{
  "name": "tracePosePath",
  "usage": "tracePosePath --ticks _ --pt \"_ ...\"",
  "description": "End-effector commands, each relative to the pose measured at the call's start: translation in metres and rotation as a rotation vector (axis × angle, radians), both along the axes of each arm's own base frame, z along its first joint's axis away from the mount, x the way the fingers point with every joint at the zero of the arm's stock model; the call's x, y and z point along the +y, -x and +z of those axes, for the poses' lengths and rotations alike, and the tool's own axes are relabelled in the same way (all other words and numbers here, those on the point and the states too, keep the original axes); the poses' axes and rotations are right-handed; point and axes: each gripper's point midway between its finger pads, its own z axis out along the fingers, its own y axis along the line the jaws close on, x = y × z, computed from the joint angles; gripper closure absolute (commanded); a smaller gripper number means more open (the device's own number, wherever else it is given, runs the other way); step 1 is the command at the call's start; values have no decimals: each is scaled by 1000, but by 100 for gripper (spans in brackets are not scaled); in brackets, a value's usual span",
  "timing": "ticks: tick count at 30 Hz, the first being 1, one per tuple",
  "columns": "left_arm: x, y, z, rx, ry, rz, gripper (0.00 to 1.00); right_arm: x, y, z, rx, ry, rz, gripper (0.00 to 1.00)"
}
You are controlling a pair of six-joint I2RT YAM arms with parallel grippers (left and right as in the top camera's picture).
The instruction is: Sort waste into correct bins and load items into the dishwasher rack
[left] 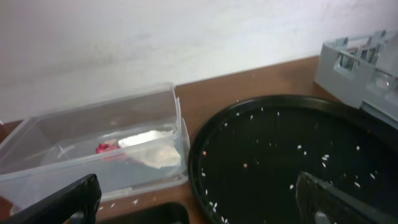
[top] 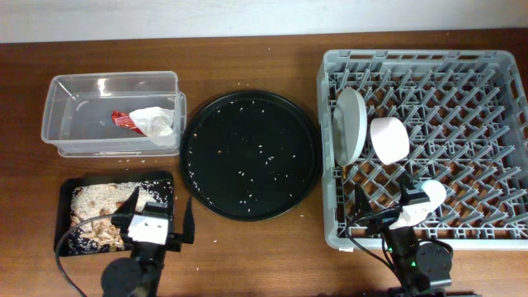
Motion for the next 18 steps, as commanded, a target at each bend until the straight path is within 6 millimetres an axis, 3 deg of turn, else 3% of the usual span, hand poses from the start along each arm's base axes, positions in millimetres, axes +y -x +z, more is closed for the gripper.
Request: tracePosePath --ticks 1,3,6,18 --pt "-1 -7 -31 3 -12 -1 1 0 0 -2 3 -7 -2 2" --pt "-4 -14 -51 -1 -10 -10 1 0 0 -2 3 -7 -2 2" --pt "-5 -20 -44 -91 6 -10 1 0 0 -2 3 -7 -2 2" --pt "-4 -20 -44 -86 5 -7 1 0 0 -2 3 -7 -2 2"
